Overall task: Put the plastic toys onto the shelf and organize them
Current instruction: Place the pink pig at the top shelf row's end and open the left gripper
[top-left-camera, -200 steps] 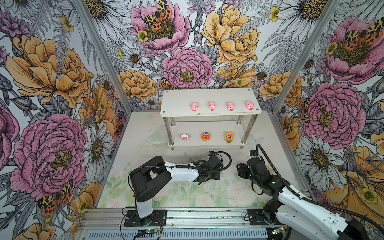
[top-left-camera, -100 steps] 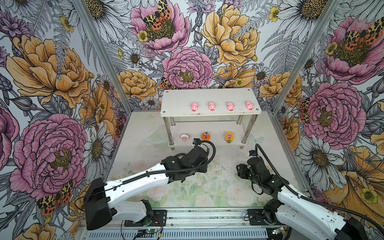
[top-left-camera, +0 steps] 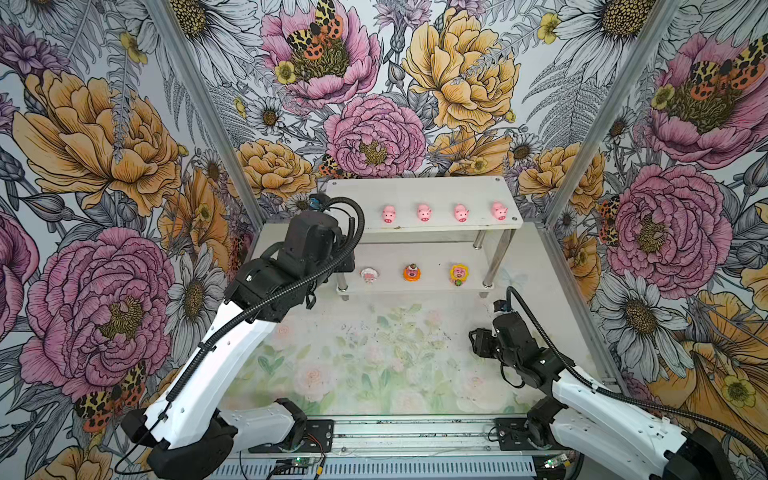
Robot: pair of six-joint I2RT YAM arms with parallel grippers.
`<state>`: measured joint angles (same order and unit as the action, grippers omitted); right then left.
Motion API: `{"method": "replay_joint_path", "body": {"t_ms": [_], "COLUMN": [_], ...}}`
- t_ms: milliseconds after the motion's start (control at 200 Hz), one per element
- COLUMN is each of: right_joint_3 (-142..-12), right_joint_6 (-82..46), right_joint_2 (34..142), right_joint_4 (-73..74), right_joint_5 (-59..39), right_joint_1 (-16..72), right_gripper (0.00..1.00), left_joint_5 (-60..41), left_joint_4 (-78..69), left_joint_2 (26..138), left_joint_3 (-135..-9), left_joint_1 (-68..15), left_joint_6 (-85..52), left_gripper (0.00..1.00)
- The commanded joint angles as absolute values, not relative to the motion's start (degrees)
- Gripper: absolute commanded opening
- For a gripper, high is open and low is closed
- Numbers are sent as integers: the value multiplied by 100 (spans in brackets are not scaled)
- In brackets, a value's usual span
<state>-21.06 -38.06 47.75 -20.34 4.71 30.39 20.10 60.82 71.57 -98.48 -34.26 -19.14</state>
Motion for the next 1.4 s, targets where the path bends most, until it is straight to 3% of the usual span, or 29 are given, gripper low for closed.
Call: {"method": "replay_joint_path", "body": {"t_ms": [0, 150, 495, 1396], "right_joint_3": [-2001, -1952, -1891, -1873], "right_joint_6": [-3860, -3889, -3963, -3966], "right_joint_2": [4629, 4587, 4580, 4777], "right_joint_4": [-1910, -1912, -1902, -1741], "right_joint_5": [422, 422, 417, 447], "right_joint_1": [3014, 3000, 2999, 2997], "right_gripper": [54, 54, 54, 54], "left_joint_5": [1376, 856, 593, 882], "left_joint_4": [6332, 6369, 6595, 6607], "left_joint_2": [7524, 8054, 9008, 9566], "left_joint_3": [-10309, -10823, -11731, -12014], "left_joint_1": [-2955, -2512, -2378, -2213], "left_joint_6": [-1271, -1088, -908, -864], "left_gripper": [26, 26, 26, 27]}}
